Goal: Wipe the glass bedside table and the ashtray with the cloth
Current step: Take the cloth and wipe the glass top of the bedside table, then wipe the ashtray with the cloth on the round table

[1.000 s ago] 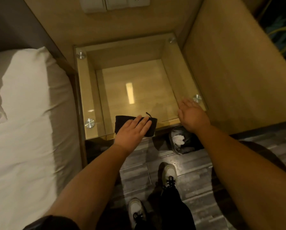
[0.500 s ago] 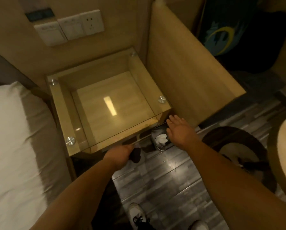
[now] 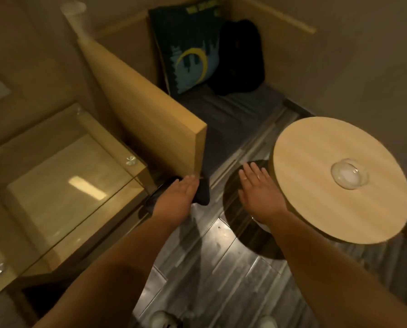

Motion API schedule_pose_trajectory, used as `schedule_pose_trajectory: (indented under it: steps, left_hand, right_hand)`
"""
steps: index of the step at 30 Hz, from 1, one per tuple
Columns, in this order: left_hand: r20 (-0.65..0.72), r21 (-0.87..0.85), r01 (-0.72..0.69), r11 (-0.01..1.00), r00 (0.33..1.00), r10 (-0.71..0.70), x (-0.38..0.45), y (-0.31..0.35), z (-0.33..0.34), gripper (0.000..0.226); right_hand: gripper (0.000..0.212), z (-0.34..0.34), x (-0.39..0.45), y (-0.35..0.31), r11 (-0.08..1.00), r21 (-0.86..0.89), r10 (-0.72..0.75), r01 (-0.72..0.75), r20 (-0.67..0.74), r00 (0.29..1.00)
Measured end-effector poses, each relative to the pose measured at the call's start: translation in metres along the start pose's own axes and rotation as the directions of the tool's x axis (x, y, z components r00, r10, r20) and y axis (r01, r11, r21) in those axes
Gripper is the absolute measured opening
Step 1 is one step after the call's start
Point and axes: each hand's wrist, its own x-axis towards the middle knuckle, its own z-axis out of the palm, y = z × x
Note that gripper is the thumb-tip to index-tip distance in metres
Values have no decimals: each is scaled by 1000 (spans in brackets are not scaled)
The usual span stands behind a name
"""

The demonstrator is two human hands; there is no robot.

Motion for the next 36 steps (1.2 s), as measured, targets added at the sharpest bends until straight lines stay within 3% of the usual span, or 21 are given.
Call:
schedule_pose_trajectory:
  steps: [9, 21, 28, 32, 36]
  left_hand:
    - [24, 29, -268, 963, 963, 267, 102, 180, 27, 67]
    - [78, 68, -424, 903, 905, 418, 214, 389, 88, 60]
    - [51, 61, -543, 837, 839, 541, 230, 459, 127, 60]
    - [188, 81, -576, 814, 811, 554, 221, 471, 166, 57]
    - [282, 140, -648, 749, 751, 597, 209, 471, 191, 74]
  right_hand:
    - [57, 34, -94, 180, 980, 53, 191, -190, -20, 981]
    - [58, 108, -196, 350, 941, 71, 326, -330, 61, 943]
    - [60, 137, -229, 398, 857, 170, 484, -486, 54, 873]
    - [60, 151, -230, 407, 809, 206, 555, -551, 41, 831]
    - [59, 166, -230, 397, 778, 251, 588, -576, 31, 808]
